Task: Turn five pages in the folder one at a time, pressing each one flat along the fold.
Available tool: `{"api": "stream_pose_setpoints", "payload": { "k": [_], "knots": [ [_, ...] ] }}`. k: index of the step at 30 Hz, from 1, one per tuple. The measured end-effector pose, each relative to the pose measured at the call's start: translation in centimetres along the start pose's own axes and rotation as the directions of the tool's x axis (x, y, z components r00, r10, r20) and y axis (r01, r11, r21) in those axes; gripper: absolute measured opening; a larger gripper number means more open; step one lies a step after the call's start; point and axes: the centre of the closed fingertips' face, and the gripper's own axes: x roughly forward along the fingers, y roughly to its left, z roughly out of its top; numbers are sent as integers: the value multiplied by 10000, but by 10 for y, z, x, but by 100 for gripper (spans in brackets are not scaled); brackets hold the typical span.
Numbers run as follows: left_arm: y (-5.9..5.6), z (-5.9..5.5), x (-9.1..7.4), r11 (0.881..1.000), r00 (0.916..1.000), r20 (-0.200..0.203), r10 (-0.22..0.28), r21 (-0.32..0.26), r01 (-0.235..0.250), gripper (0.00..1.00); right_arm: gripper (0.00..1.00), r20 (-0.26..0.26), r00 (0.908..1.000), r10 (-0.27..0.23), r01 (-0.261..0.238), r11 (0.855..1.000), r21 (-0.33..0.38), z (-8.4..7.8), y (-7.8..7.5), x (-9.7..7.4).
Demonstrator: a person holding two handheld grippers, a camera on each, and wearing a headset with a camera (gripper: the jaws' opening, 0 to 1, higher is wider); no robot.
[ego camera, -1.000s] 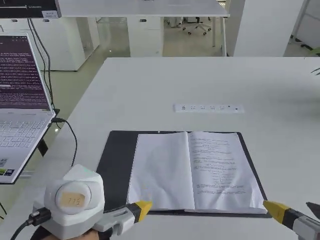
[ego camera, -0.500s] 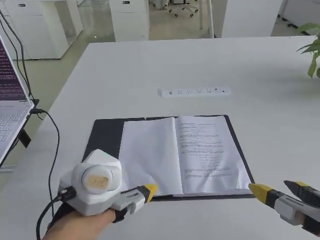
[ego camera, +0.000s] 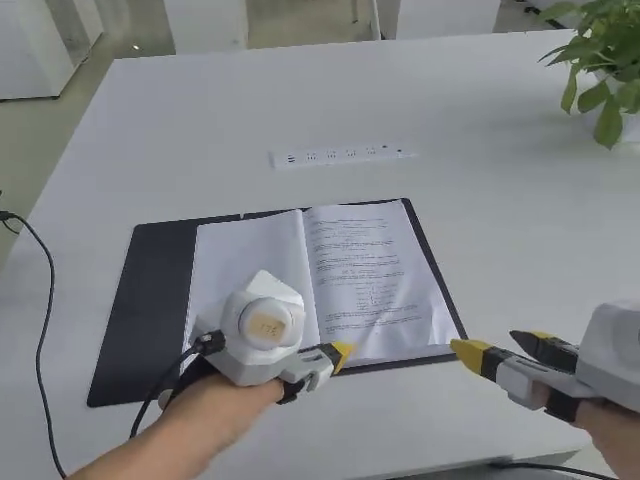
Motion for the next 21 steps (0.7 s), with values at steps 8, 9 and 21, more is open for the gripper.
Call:
{"api": "stream_pose_setpoints", "payload": {
  "k": [8, 9, 21],
  "knots": [
    [-18, 8, 30, 9992, 9993, 2, -374, 113, 374, 53, 51, -49, 9999, 115, -115, 9999, 39, -2, -4, 5],
    [-20, 7, 33, 9991, 9992, -55, -404, 148, 405, 52, 51, -82, 9999, 107, -107, 9999, 82, -2, -5, 6],
    [-29, 8, 76, 9993, 9999, 19, -165, 341, 165, 47, 47, -120, 9996, 274, -271, 9993, 254, -6, -8, 13]
  ]
}}
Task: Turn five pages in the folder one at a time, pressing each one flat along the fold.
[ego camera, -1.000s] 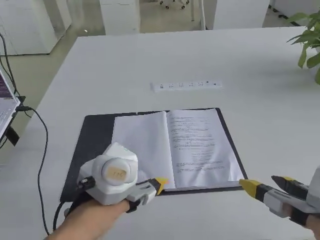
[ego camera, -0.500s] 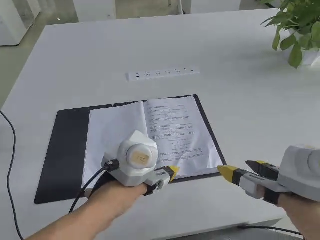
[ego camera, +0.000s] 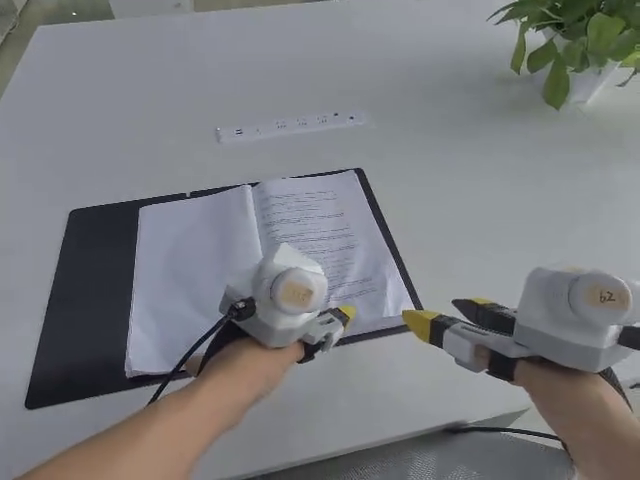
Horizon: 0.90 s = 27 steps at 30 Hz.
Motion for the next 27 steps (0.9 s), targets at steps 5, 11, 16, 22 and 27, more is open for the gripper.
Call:
{"api": "stream_pose_setpoints", "payload": {
  "k": [5, 11, 16, 22, 27],
  "knots": [
    [4, -10, 12, 9995, 9993, -196, 303, -2, -303, 43, 46, -151, 9999, 47, -45, 9999, 151, -5, -2, 1],
    [5, -12, 15, 9982, 9981, 90, 606, -17, -605, 42, 45, -32, 9999, 123, -122, 9997, 219, -4, -1, 3],
    [6, -13, 14, 9980, 9967, 533, 607, -196, -597, 42, 45, -28, 9998, 198, -197, 9995, 262, -4, -2, 6],
    [6, -15, 13, 9975, 9913, 1137, 660, -342, -625, 41, 44, 20, 9998, 199, -200, 9992, 346, -3, -4, 8],
    [1, -14, 13, 9979, 9908, 1185, 649, -134, -637, 36, 43, 69, 9997, 216, -218, 9991, 357, -3, -4, 8]
  ]
}}
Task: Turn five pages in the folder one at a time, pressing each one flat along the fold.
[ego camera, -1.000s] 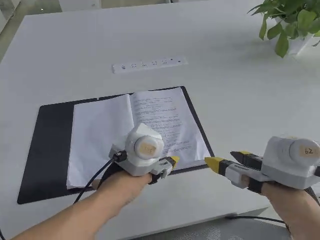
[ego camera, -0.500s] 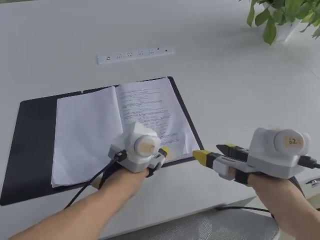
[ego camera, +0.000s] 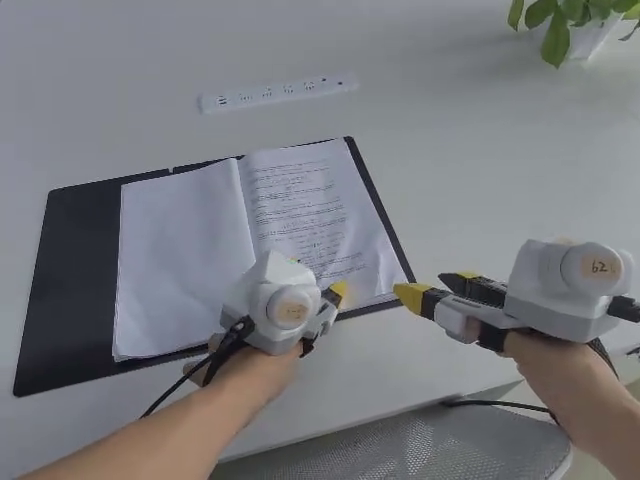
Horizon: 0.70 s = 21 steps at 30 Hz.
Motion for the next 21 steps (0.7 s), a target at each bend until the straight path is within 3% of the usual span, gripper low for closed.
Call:
{"api": "stream_pose_setpoints", "payload": {
  "k": [4, 15, 21],
  "knots": [
    [-6, 0, -1, 9997, 10000, -3, -97, 239, 98, 29, 42, -18, 10000, 34, -34, 10000, -13, 0, 1, 0],
    [-4, -1, 1, 10000, 9999, 85, -61, -4, 61, 28, 40, -88, 9999, 142, -143, 9998, -149, -1, 5, 1],
    [0, -1, 1, 9999, 9999, 122, 122, -88, -121, 22, 39, -149, 9998, 154, -157, 9997, -205, -2, 10, 1]
  ]
}}
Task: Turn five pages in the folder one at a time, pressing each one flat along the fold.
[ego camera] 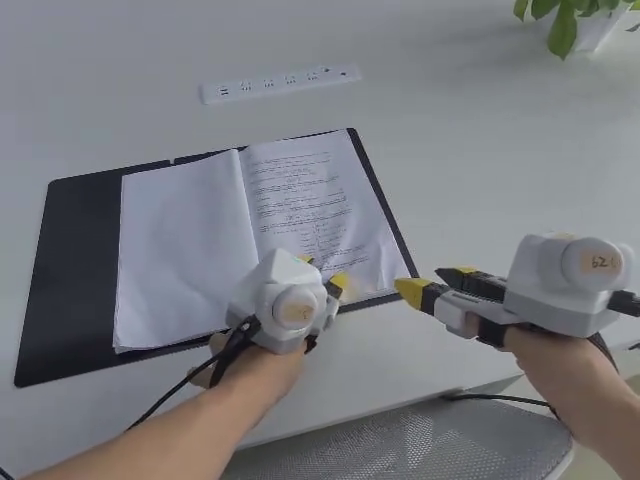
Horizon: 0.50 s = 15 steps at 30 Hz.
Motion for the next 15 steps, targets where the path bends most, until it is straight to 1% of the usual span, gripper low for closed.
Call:
{"api": "stream_pose_setpoints", "payload": {
  "k": [3, 5, 6, 7, 10, 12, 13, 15],
  "knots": [
    [1, 0, 0, 9999, 10000, -29, 22, 104, -21, 19, 39, 21, 10000, 69, -69, 10000, 48, 0, 0, 1],
    [7, 0, 0, 9994, 9996, -76, 286, 173, -284, 13, 38, -13, 9999, 111, -111, 9999, -4, 0, 1, 2],
    [12, -1, 0, 9982, 9987, -153, 487, 350, -482, 10, 38, -57, 9999, 92, -93, 10000, -33, -1, 1, 2],
    [8, 0, 0, 9985, 9996, -125, 262, 493, -256, 10, 38, -21, 9999, 108, -108, 9999, -36, 0, 1, 2],
    [8, 0, 0, 9992, 9995, -141, 275, 306, -270, 10, 38, -82, 9999, 101, -101, 9999, -10, -1, 0, 4],
    [8, 0, 0, 9993, 9994, -110, 337, 193, -335, 9, 37, -132, 9998, 122, -122, 9999, -7, -1, -3, 8],
    [9, 0, 0, 9993, 9992, -127, 380, 12, -380, 9, 37, -167, 9998, 140, -140, 9999, -34, -1, -3, 9],
    [9, -1, 0, 9993, 9992, -132, 365, 17, -365, 9, 36, -162, 9996, 217, -217, 9998, 7, 0, -2, 12]
  ]
}}
